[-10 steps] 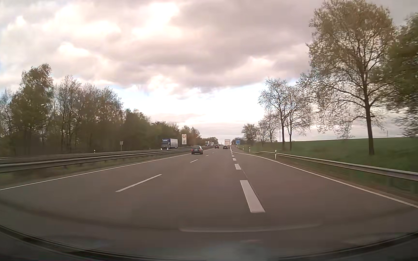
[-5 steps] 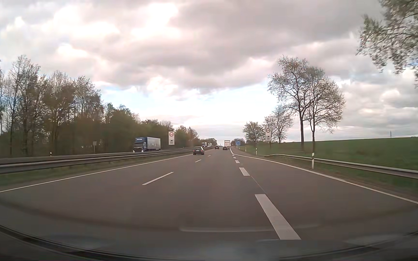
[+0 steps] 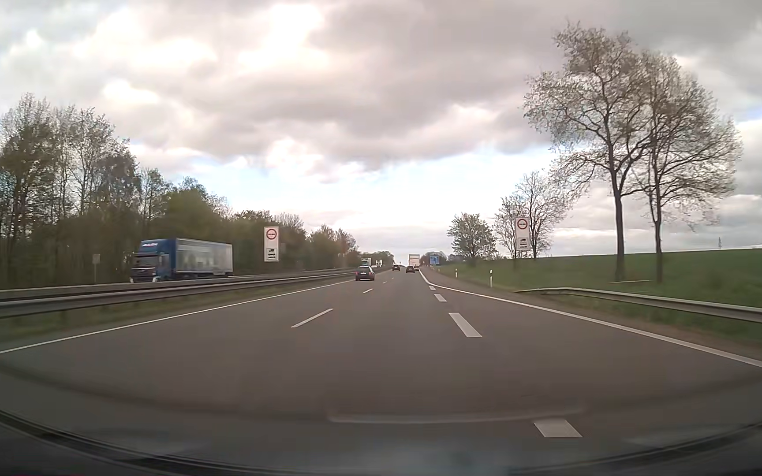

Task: Follow the waypoints while adhering to traffic rules and regulations

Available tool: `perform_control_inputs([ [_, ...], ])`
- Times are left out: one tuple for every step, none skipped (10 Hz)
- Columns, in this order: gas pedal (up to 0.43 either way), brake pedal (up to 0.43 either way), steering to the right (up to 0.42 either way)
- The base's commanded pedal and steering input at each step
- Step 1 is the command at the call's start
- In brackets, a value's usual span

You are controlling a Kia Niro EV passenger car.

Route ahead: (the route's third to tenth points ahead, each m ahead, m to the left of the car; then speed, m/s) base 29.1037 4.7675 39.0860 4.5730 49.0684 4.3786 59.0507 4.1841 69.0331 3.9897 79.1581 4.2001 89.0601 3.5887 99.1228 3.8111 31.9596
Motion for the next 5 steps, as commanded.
perform_control_inputs([
  [0.311,0.000,0.000],
  [0.311,0.000,0.000],
  [0.299,0.000,0.000],
  [0.299,0.000,0.000],
  [0.311,0.000,0.000],
])
